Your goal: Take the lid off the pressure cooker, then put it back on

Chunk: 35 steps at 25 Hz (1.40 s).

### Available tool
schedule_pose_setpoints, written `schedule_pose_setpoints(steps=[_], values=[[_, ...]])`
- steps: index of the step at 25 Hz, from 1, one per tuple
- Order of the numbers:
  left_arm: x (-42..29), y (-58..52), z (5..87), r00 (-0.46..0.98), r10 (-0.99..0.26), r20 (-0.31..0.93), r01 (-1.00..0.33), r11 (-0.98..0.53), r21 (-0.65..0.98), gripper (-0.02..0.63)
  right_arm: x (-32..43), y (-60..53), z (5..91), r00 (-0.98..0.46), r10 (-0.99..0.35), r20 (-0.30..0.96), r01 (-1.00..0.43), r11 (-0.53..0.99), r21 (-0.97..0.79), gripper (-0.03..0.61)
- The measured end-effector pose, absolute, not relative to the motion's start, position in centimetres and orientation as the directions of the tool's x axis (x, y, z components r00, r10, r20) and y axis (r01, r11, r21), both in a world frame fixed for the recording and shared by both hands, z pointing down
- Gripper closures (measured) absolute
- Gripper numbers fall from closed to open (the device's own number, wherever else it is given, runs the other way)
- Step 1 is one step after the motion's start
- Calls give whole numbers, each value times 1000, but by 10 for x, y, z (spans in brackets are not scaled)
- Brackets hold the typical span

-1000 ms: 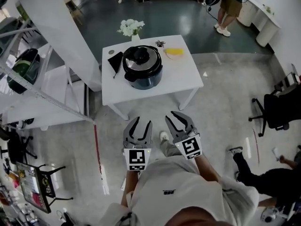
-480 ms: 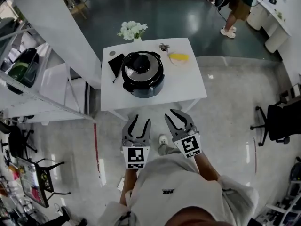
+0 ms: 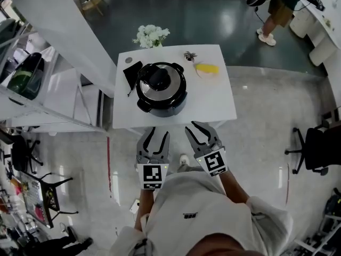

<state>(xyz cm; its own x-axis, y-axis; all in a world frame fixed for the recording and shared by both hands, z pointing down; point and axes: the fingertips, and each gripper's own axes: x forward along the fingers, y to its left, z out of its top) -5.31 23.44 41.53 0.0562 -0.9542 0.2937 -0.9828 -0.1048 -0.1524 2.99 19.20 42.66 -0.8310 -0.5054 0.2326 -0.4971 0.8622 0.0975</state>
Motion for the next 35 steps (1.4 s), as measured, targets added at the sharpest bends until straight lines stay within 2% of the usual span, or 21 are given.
schedule_pose_setpoints(steps=[22, 35], values=[[-86, 157, 414, 43, -957, 287, -982, -93, -162, 420, -2, 112, 431, -834, -503, 226, -493, 864, 102, 479], [-128, 88, 420, 96, -933, 348, -976, -157, -150, 420, -47, 51, 432, -810, -523, 265, -514, 851, 108, 479]])
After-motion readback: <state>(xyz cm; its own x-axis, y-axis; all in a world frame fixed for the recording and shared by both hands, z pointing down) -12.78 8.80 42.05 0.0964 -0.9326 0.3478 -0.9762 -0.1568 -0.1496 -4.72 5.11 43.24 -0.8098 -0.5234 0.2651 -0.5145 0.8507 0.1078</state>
